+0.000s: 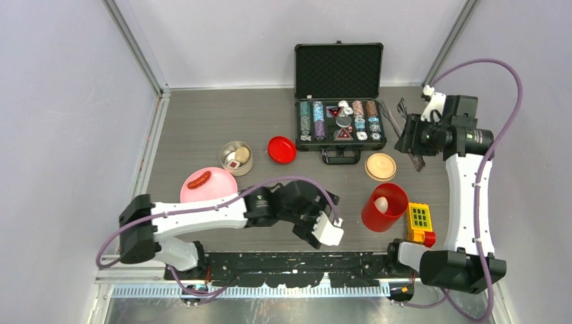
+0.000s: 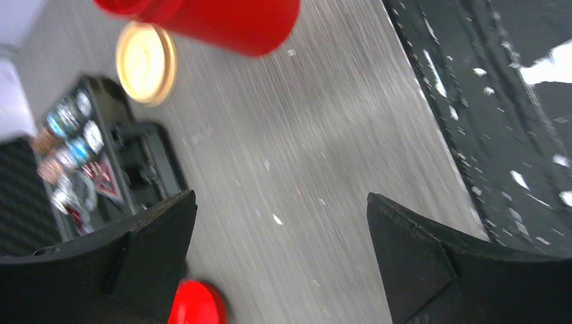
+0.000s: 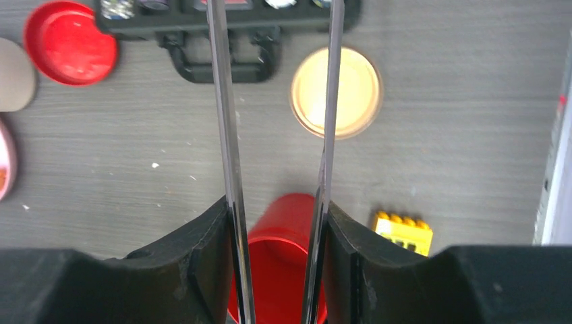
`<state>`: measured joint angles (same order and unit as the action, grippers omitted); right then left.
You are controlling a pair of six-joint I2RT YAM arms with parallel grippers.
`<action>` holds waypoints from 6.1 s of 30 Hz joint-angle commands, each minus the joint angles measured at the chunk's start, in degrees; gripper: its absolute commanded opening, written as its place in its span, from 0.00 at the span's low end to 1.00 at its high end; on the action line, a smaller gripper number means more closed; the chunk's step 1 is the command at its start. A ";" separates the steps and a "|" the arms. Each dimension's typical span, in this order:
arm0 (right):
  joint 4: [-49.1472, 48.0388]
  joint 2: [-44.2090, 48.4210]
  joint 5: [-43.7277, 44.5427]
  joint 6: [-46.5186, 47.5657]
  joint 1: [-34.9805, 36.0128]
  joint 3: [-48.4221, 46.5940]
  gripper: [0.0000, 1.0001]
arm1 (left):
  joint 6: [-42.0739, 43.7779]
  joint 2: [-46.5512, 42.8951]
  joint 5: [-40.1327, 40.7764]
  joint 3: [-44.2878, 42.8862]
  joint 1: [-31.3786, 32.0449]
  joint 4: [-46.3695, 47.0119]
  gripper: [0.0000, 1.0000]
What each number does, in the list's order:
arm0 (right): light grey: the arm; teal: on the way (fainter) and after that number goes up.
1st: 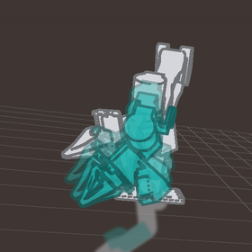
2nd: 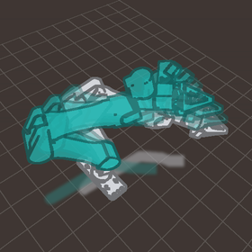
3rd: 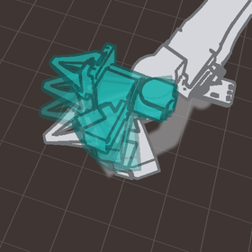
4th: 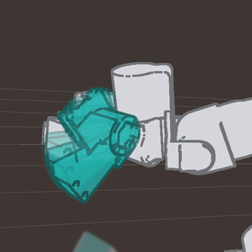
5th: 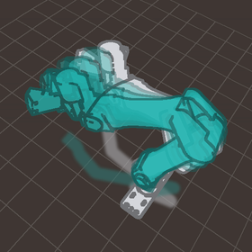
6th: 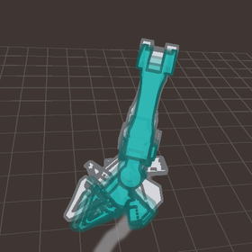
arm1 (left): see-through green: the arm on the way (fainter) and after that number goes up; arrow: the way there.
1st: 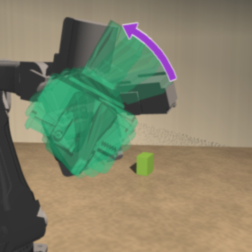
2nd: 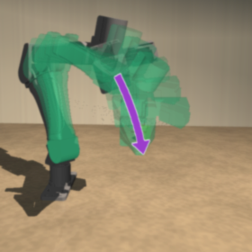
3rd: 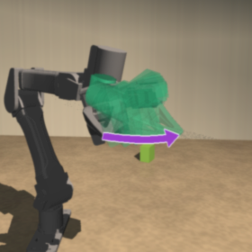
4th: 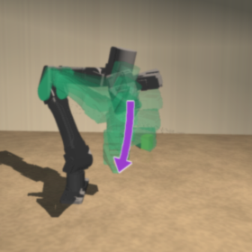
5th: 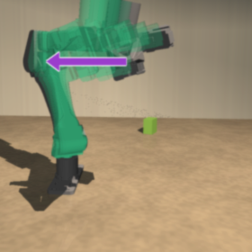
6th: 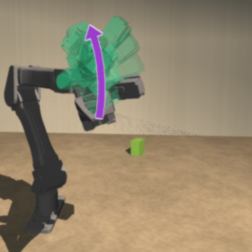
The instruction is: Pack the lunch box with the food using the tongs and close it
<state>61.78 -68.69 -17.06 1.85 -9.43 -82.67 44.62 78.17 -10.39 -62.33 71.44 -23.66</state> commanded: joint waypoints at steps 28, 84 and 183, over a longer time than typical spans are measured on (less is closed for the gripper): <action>-6.27 15.68 -4.34 27.11 -25.02 35.51 0.45 | 20.20 28.11 -7.42 -1.41 7.02 51.50 0.95; -17.16 1.79 11.68 4.93 11.38 12.05 0.42 | 5.34 10.89 -3.00 2.82 -3.30 15.10 0.84; 0.77 -46.85 0.67 19.77 68.68 -32.36 0.15 | -52.18 -16.88 -11.76 -1.09 -90.70 -14.09 0.97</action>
<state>63.55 -123.55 -14.76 22.76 59.20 -113.89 -7.14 62.83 -21.06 -63.55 -18.94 -39.66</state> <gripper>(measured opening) 0.381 0.973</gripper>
